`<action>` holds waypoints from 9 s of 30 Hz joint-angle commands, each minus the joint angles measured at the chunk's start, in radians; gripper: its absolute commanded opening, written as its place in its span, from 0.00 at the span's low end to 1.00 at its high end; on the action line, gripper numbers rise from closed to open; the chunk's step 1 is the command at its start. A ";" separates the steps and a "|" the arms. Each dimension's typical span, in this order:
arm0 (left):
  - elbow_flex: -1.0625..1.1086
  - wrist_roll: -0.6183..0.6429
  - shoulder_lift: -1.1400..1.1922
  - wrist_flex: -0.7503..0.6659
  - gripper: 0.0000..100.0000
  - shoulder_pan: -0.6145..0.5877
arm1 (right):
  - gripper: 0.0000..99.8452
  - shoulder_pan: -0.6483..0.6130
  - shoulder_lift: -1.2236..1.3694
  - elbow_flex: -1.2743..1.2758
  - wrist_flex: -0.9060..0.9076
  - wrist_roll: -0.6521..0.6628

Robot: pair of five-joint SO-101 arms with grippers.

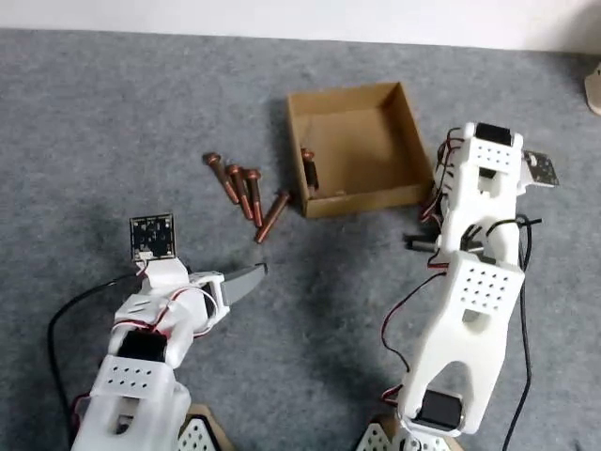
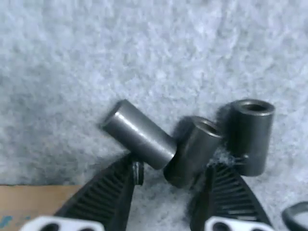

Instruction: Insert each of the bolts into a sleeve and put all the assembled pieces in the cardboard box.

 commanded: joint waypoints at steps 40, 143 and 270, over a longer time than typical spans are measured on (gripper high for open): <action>-0.019 -0.003 -0.015 -0.017 0.45 0.005 | 0.00 -0.002 0.071 -0.242 0.269 0.354; -2.282 0.345 2.017 0.796 0.29 -0.054 | 0.00 -0.484 -1.294 1.481 -0.191 0.816; -0.837 0.123 0.341 -0.078 0.00 0.484 | 0.00 -0.616 -2.638 2.525 -1.095 1.287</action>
